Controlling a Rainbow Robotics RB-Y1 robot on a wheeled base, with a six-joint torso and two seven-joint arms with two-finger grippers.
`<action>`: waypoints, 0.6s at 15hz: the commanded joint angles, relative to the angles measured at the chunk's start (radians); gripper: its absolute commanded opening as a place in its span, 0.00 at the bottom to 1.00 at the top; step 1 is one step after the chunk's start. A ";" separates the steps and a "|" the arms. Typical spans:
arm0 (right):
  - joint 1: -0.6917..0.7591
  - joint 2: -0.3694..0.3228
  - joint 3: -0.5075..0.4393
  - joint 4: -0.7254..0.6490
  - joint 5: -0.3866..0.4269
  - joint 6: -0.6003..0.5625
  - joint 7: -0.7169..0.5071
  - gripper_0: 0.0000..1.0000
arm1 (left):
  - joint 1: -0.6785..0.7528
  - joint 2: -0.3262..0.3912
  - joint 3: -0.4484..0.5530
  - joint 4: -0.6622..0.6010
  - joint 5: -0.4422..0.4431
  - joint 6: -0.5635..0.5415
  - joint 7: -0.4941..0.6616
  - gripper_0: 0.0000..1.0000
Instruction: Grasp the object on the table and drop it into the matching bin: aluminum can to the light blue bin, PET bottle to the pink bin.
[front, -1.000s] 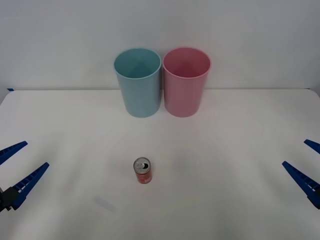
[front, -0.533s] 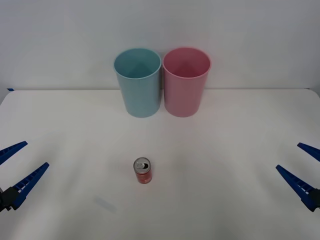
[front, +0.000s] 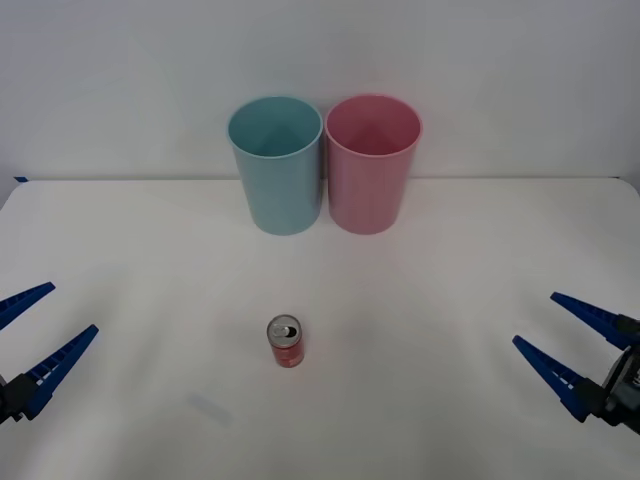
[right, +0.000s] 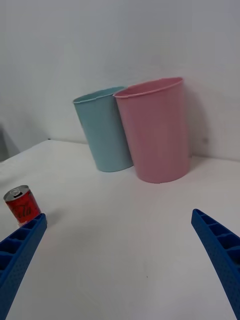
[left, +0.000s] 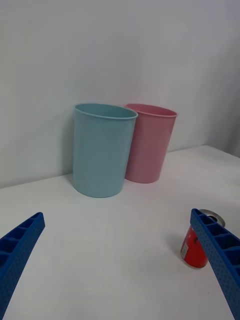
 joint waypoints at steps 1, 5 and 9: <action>-0.036 0.000 0.038 0.052 0.017 -0.015 0.019 1.00 | 0.000 0.000 0.000 0.000 0.000 0.000 0.000 1.00; -0.076 0.000 0.099 0.107 0.053 -0.029 0.081 1.00 | 0.000 0.000 0.000 0.000 0.000 0.000 0.000 1.00; -0.133 0.000 0.167 0.198 0.054 -0.029 0.231 1.00 | 0.000 0.000 0.000 0.000 0.000 0.000 0.000 1.00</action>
